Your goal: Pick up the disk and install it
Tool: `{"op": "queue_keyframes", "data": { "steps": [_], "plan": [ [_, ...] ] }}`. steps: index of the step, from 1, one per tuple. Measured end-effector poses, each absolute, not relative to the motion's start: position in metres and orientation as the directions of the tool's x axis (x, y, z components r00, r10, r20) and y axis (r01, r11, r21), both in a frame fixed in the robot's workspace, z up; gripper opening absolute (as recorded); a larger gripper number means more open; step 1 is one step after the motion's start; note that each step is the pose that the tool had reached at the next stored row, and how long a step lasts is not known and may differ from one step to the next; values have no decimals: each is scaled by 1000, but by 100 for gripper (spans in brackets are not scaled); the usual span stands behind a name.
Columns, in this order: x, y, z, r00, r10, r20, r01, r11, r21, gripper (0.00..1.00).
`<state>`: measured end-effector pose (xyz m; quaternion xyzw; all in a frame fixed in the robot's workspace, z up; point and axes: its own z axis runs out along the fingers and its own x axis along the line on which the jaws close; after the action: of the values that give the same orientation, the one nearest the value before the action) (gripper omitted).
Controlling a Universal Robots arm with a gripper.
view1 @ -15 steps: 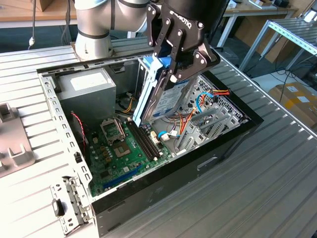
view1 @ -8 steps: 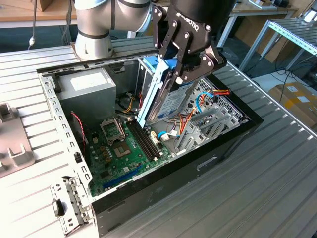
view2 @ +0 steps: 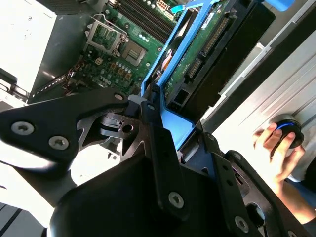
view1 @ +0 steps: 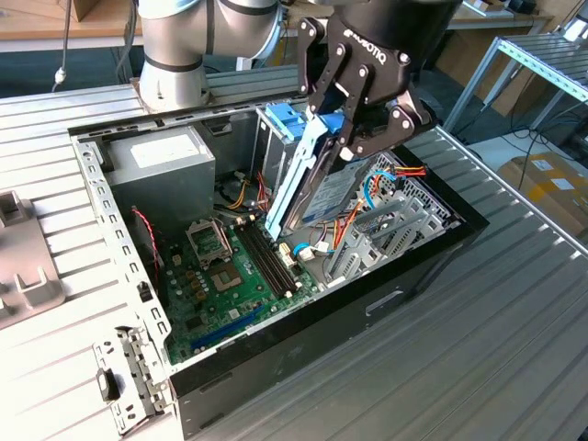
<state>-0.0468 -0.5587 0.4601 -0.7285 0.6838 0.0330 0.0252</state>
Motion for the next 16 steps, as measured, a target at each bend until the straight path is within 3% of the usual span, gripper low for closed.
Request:
{"op": "queue_keyframes", "data": {
  "steps": [16],
  "plan": [
    [-17,-571,458,62,-995,-83,-998,-64,13,37]
  ]
}}
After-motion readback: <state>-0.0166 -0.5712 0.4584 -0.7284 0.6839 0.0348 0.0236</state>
